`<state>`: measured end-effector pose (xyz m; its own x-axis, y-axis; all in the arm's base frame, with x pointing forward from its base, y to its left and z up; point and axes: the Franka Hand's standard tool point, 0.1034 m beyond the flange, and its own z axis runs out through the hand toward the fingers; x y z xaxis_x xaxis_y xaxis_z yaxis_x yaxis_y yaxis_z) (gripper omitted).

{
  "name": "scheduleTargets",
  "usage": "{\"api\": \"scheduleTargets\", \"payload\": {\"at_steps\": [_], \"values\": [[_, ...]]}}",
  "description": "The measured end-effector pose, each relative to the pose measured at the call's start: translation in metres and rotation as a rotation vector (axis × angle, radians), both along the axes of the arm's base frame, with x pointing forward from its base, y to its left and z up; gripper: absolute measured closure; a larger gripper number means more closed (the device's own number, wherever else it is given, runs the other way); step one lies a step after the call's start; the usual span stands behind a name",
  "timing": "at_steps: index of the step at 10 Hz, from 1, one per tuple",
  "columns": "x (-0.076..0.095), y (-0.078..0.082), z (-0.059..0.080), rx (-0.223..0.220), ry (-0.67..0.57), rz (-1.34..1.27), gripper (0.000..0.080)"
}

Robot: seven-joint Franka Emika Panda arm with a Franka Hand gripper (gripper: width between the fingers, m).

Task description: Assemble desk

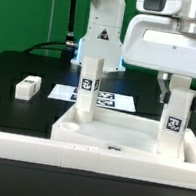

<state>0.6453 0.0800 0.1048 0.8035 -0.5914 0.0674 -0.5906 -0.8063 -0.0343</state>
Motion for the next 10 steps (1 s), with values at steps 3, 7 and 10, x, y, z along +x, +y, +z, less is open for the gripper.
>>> {"api": "scheduleTargets", "payload": {"at_steps": [3,7,10], "values": [[-0.002,-0.012,0.001,-0.017,0.005,-0.130,0.0507],[-0.002,-0.014,0.000,-0.018,0.006,-0.133,0.0213],[-0.002,-0.019,0.013,-0.008,0.018,-0.123,0.0154]]}}
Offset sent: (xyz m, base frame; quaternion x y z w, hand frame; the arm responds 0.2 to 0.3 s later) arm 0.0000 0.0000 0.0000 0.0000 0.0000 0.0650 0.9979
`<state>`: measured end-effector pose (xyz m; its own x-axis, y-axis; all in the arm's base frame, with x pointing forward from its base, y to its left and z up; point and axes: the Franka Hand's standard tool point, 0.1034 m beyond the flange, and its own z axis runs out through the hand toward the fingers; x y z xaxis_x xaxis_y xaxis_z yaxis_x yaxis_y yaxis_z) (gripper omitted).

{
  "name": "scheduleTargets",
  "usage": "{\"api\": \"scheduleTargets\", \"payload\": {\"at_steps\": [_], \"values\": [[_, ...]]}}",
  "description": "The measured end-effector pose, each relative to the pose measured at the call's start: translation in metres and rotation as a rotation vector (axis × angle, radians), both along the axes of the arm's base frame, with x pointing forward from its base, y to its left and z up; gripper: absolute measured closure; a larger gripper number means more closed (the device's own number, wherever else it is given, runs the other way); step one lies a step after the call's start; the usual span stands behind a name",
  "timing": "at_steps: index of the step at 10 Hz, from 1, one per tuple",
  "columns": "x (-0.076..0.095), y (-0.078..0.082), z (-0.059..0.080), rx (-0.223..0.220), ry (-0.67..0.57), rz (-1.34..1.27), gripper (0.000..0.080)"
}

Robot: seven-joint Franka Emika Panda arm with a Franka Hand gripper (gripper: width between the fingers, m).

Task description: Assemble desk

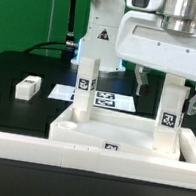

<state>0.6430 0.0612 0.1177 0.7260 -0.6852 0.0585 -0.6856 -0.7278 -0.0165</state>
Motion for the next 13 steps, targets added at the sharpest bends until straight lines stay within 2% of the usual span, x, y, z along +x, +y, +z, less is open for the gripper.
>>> {"api": "scheduleTargets", "payload": {"at_steps": [3,5,9,11,13], "values": [[0.002,-0.035,0.037,0.021,-0.031,0.052,0.0150],[0.002,-0.032,0.032,0.018,-0.030,0.046,0.0150],[0.002,-0.036,0.032,0.015,-0.030,0.074,0.0150],[-0.010,-0.063,0.032,0.013,-0.023,0.159,0.0150],[-0.027,-0.094,0.038,0.005,-0.011,0.355,0.0150]]}}
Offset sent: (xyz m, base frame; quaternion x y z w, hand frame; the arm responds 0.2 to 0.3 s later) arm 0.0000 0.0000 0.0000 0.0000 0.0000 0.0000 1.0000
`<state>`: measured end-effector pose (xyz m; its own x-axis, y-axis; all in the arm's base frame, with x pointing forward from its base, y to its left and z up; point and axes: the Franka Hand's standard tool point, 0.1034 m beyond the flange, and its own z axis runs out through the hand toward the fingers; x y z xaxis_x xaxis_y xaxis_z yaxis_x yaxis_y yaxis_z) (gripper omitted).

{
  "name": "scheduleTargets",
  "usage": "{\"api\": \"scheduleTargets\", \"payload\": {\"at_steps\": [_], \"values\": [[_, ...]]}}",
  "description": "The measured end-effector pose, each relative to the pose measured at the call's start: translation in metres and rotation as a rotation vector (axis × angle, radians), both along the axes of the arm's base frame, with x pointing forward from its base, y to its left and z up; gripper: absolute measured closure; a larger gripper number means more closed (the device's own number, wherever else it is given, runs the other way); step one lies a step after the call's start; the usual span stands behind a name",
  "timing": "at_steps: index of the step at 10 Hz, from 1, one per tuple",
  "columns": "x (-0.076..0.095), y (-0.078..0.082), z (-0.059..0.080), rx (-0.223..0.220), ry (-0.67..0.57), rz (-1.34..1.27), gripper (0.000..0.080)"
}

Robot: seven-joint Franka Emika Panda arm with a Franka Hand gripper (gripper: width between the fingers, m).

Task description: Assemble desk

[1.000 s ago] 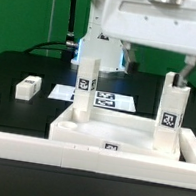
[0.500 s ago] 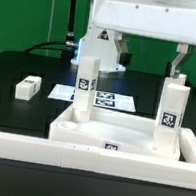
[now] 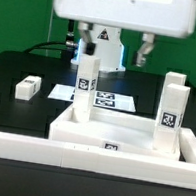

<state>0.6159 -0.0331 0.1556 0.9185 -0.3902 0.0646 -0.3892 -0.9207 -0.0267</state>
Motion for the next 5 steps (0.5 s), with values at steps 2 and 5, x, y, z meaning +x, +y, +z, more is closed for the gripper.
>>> {"api": "scheduleTargets", "payload": {"at_steps": [2,5], "values": [[-0.0010,-0.0080,-0.0001,-0.008,0.001,0.081,0.0150],[-0.0024,-0.0101,-0.0015,-0.008,0.005,0.130,0.0150]]}}
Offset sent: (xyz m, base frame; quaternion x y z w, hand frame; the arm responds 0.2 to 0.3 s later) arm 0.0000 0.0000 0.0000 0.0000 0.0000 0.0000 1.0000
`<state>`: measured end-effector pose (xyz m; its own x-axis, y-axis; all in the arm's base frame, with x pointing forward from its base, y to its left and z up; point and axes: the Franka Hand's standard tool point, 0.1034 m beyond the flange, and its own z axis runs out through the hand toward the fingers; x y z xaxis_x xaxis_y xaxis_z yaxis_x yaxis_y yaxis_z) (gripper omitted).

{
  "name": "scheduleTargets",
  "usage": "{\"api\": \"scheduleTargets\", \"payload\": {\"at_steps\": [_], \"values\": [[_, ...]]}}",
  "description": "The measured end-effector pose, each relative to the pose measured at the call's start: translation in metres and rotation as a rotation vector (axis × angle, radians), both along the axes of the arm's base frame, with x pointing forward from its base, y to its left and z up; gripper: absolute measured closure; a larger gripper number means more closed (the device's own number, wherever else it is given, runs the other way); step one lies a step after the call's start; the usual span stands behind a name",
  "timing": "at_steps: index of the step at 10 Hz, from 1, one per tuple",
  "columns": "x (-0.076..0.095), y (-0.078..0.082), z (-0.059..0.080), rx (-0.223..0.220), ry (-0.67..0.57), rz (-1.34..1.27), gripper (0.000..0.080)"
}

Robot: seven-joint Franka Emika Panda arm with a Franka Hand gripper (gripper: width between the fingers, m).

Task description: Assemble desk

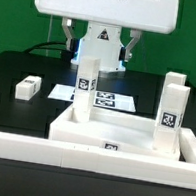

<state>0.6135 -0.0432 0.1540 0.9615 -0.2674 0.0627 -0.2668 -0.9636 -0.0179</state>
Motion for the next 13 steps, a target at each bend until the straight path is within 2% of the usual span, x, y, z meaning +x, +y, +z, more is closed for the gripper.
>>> {"api": "scheduleTargets", "payload": {"at_steps": [1,2,3,4,5,8,9,10,11,12,13], "values": [[-0.013,-0.022,-0.008,0.028,0.021,0.059,0.0150],[-0.031,-0.059,-0.018,0.034,0.038,0.100,0.0150],[-0.049,-0.079,-0.024,0.051,0.099,0.152,0.0150],[-0.050,-0.097,-0.022,0.065,0.121,0.174,0.0150],[-0.054,-0.103,-0.023,0.099,0.182,0.163,0.0150],[-0.059,-0.097,-0.026,0.147,0.362,0.167,0.0150],[-0.063,-0.102,-0.030,0.157,0.404,0.189,0.0150],[-0.087,-0.127,-0.048,0.168,0.503,0.220,0.0150],[-0.108,-0.153,-0.058,0.165,0.582,0.229,0.0150],[-0.127,-0.164,-0.061,0.179,0.644,0.231,0.0150],[-0.138,-0.165,-0.066,0.191,0.701,0.216,0.0150]]}}
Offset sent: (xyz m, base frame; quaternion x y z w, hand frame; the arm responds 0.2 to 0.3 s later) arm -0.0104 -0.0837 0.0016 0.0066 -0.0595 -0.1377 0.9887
